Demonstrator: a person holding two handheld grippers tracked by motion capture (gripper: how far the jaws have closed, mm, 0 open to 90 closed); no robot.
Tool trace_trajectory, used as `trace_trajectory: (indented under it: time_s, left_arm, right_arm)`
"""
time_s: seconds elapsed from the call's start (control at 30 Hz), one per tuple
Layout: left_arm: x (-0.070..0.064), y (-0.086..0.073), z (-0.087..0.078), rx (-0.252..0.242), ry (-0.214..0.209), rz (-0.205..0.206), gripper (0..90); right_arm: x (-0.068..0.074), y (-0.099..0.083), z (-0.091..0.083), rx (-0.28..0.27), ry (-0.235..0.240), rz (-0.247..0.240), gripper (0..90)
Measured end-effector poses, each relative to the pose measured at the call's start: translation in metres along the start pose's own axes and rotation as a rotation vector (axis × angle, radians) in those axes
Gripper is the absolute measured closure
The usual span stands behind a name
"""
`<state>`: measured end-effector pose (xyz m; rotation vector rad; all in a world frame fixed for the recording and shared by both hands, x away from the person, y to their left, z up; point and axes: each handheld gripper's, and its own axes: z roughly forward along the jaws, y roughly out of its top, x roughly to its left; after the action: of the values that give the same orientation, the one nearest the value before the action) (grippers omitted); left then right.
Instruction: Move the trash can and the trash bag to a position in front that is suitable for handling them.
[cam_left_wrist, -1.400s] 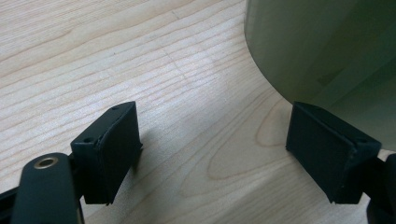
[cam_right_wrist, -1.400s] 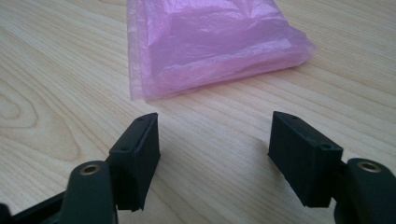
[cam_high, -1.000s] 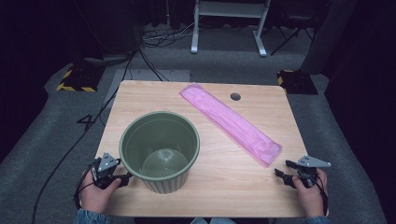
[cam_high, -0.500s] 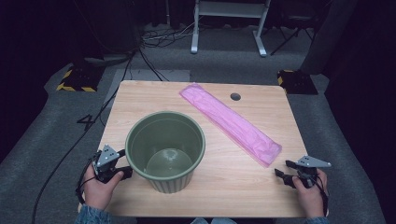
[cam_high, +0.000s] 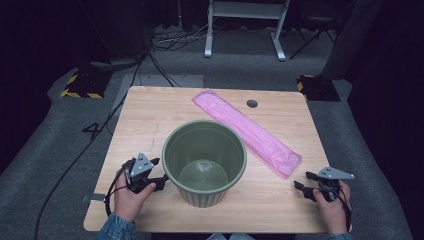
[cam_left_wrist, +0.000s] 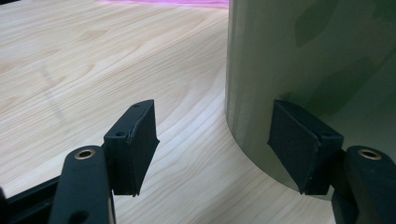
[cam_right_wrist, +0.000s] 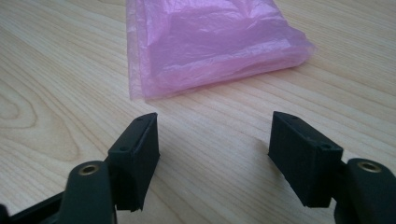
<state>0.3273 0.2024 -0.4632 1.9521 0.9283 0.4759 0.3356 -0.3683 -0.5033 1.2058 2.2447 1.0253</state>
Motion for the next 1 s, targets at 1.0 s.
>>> trace_trajectory:
  time_s: [1.0]
  left_arm:
    - [-0.027, 0.02, 0.06, 0.044, -0.162, 0.089, 28.8]
  right_arm:
    - [0.009, 0.045, 0.015, 0.005, 0.0, -0.058, 17.3]
